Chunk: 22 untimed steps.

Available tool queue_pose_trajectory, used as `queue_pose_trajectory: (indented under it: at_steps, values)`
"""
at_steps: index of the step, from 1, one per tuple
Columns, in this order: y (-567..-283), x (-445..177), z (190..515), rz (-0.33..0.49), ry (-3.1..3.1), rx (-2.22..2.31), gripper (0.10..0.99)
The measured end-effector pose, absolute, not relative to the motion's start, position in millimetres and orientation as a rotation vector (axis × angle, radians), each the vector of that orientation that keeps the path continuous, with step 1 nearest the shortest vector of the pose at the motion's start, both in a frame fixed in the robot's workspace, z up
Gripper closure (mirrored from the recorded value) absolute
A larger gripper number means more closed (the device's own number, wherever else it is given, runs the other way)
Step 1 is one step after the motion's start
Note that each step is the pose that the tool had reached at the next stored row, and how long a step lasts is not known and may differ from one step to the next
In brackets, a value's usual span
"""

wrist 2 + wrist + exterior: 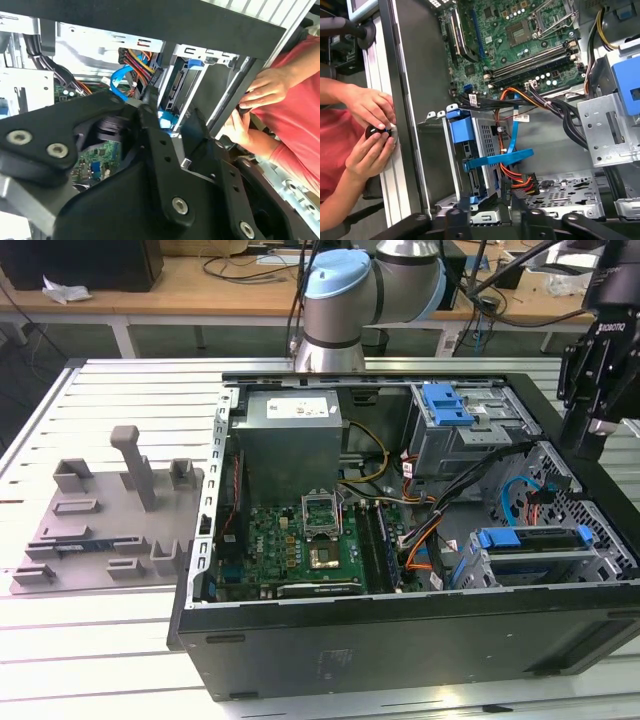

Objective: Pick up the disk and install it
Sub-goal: 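Insert the first disk wire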

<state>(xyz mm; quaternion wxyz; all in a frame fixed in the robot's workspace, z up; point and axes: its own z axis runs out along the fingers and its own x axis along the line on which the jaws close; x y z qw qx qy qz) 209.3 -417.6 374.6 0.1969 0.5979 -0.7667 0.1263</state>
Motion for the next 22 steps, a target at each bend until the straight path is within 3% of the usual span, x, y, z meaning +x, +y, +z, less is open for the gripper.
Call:
queue_pose_trajectory:
  at_steps: [3, 22]
  values:
    - [-417.5, 210.5, 372.3, 0.351, -2.142, 1.672, 0.792]
    - [-418.2, 214.9, 353.5, 0.345, -2.137, 1.671, 0.792]
